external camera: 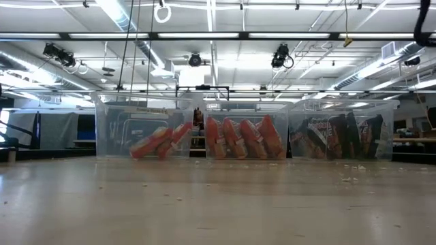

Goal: Sort Maruchan noodles
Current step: Put the red noodle pack into the top left transparent bin

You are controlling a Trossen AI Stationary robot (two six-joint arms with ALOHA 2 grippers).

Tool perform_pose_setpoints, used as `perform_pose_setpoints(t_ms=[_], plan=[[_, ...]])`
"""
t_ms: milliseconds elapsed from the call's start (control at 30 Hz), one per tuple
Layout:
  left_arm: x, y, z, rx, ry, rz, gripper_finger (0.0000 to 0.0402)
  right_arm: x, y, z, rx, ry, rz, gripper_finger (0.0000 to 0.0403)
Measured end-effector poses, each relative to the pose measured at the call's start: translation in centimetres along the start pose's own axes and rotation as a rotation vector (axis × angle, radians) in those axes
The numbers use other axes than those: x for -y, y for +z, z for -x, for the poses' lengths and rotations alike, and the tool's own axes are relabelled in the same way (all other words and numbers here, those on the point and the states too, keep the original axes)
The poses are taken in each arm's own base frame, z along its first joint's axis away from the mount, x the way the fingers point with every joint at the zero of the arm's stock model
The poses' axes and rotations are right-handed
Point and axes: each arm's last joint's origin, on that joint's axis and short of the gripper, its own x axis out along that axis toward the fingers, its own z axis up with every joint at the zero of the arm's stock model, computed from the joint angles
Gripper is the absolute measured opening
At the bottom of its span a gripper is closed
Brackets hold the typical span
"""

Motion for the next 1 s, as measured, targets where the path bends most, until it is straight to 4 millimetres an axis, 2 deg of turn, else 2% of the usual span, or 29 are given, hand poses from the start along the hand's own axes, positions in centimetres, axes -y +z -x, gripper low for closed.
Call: perform_pose_setpoints(t_ms=[200,333,500,600,700,767,833,1000], plan=[[0.1,0.0,0.0,0.002,0.005,0.022,0.0162,-0.7,1.1,-1.9,-0.078,-0.029,0.018,0.0266],[0.1,0.0,0.0,0.002,0.005,0.061,0.0162,-1.2,2.7,-1.9,-0.064,0.062,-0.002,0.0266],[0.1,-0.1,0.0,0.001,0.0,0.094,0.0162,-0.3,6.6,-0.1,0.087,0.178,-0.066,0.0265],[0.5,-0.2,0.0,-0.004,-0.011,0.088,0.0162,1.5,9.3,1.7,0.262,0.202,-0.109,0.0265],[1.0,-0.6,-0.5,-0.027,-0.016,0.079,0.0162,3.8,11.1,3.7,0.44,0.193,-0.162,0.0265],[1.3,-0.8,-0.9,-0.038,-0.012,0.099,0.0162,5.3,11.3,5.1,0.513,0.182,-0.18,0.0265],[1.6,-1.1,-1.3,-0.05,0.012,0.149,0.0162,6.3,10.7,6.9,0.585,0.211,-0.179,0.0265],[2.9,-2.7,-3.4,-0.137,0.053,0.242,0.0162,7.4,7.1,10.3,0.758,0.213,-0.054,0.0265]])
